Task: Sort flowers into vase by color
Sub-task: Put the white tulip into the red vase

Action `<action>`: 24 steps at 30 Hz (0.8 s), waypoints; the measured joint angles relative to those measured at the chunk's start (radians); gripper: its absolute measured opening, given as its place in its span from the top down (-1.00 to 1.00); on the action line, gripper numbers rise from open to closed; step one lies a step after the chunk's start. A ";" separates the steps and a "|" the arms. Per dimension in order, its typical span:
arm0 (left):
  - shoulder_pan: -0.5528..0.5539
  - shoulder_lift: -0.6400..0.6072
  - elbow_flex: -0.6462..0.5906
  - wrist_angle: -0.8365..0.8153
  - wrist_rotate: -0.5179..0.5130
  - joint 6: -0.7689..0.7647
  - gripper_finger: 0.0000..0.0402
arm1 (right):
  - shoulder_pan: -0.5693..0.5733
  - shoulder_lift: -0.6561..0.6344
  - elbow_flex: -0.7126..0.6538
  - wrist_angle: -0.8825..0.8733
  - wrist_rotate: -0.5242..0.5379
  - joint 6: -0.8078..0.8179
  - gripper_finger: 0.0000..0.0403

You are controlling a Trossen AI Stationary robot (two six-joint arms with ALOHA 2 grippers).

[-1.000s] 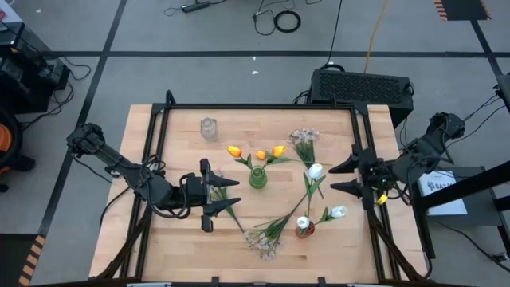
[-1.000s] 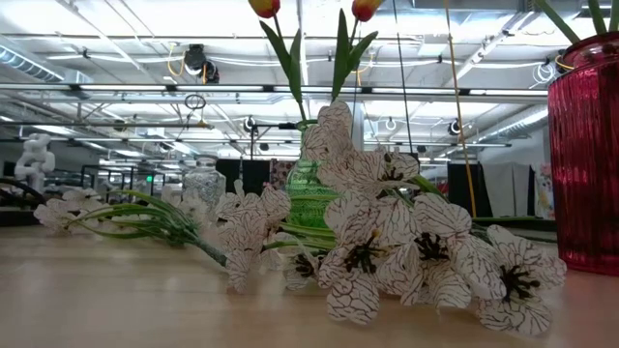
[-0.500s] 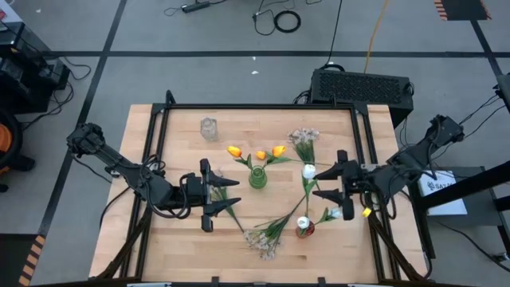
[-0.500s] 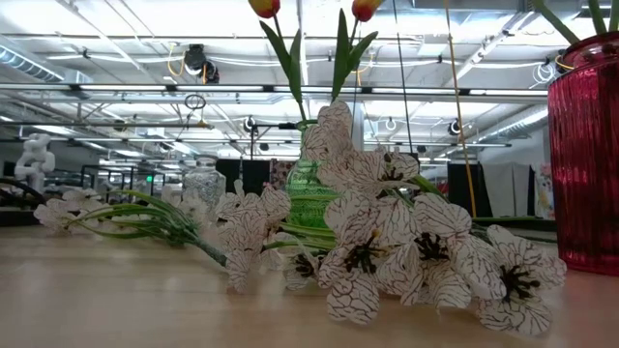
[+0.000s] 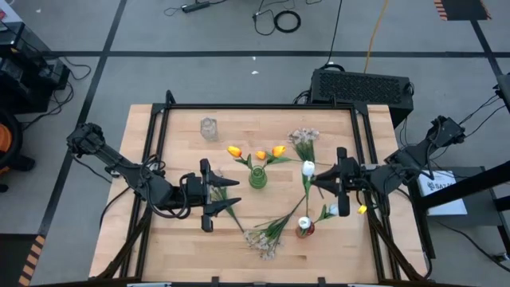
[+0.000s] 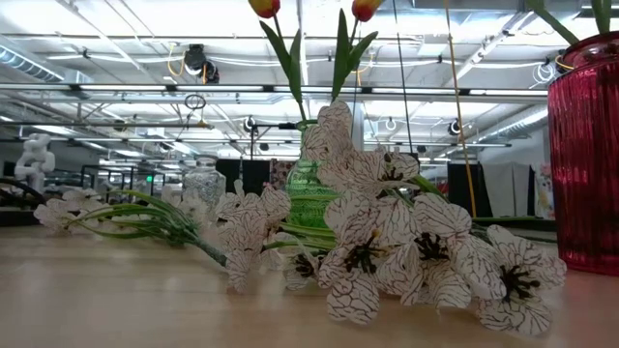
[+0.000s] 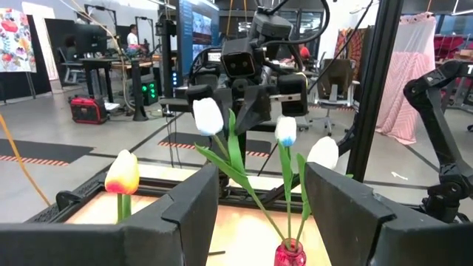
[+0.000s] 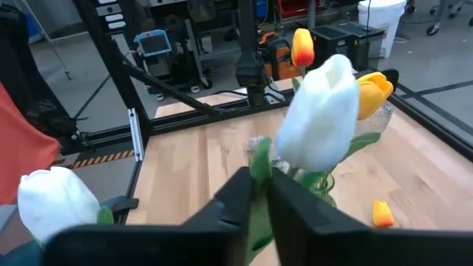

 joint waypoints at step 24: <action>0.000 0.000 0.000 -0.005 0.000 0.000 -0.03 | 0.072 -0.006 0.000 -0.023 -0.190 0.117 0.97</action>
